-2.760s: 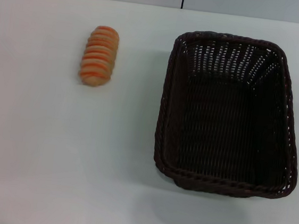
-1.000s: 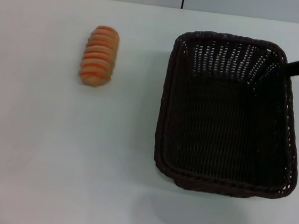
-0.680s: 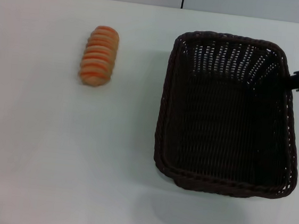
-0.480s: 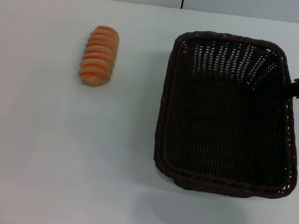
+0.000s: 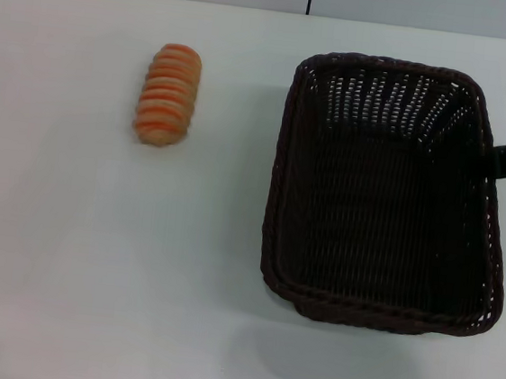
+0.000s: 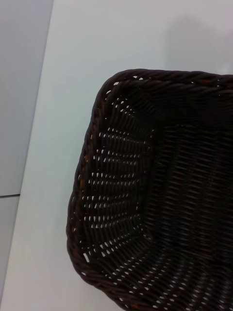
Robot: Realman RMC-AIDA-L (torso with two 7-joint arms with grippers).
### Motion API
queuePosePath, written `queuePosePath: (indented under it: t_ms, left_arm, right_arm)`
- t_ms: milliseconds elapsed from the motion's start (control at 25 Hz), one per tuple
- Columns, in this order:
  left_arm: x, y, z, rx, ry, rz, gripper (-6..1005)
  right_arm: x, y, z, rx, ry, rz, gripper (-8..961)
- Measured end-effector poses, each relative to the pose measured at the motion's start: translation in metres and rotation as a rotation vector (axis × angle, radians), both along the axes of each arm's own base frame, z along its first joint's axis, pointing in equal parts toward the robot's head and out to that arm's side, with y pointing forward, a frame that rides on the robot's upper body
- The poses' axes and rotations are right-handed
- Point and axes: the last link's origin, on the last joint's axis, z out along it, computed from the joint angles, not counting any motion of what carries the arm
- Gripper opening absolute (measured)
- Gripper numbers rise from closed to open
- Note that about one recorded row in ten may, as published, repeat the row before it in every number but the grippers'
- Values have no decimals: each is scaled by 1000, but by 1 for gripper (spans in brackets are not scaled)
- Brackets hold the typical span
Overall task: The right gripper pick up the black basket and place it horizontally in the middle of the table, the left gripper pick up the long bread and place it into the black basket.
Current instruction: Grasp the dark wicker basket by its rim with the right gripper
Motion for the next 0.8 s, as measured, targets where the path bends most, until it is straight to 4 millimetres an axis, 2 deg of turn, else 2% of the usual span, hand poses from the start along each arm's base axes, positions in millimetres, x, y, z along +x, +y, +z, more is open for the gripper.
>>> queuePosePath:
  t_ms: [440, 800]
  left_arm:
    - [-1, 0, 2, 6, 11, 4, 857]
    - [-2, 0, 3, 3, 14, 7, 859]
  right_arm:
    - [18, 6, -15, 10, 18, -6, 768]
    - [34, 13, -27, 6, 16, -20, 727]
